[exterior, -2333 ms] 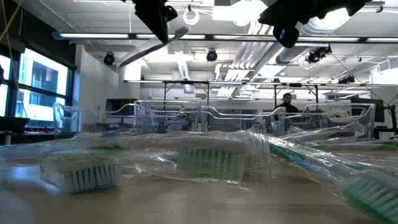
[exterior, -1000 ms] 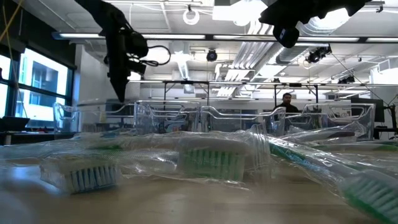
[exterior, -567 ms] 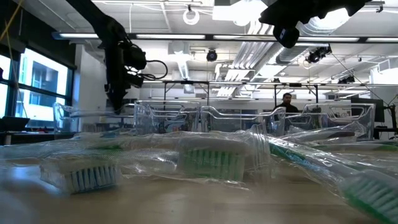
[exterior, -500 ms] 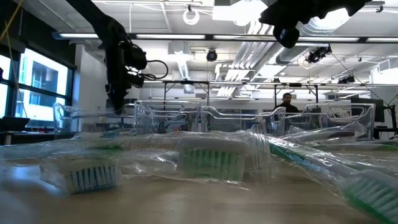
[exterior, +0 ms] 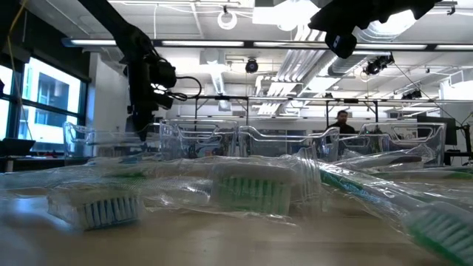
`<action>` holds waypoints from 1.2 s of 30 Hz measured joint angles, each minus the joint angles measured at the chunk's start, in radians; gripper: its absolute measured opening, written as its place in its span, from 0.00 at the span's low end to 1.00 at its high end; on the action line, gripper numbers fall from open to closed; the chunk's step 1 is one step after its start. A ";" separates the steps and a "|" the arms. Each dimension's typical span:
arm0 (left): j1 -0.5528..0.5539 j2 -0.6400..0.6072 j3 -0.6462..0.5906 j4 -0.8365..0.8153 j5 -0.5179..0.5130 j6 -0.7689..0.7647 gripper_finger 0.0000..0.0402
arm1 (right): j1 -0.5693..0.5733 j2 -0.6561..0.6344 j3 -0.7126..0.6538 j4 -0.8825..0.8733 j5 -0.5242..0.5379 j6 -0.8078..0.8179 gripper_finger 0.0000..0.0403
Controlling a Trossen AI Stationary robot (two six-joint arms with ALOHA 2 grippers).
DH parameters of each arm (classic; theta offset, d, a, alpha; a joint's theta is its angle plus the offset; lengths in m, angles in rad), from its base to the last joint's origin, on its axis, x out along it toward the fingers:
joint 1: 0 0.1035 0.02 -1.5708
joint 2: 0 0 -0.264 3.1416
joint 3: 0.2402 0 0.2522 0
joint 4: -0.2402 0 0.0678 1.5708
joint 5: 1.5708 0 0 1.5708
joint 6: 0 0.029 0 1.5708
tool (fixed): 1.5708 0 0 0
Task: Pick & Place Toothbrushes
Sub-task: Put the blue toothbrush into the left transparent bin, then put the green toothbrush into the middle left transparent bin
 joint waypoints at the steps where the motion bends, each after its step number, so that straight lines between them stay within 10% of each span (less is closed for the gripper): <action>1: 0.000 0.000 0.000 -0.001 0.000 0.000 0.00 | 0.000 0.000 0.000 -0.002 0.000 0.000 0.10; 23: 0.000 0.002 -0.066 -0.020 0.037 -0.052 0.00 | 0.000 0.000 0.000 -0.060 0.000 0.000 0.10; 36: 0.000 0.003 -0.074 0.030 0.039 -0.051 0.25 | 0.000 0.000 0.000 -0.058 0.000 0.000 0.10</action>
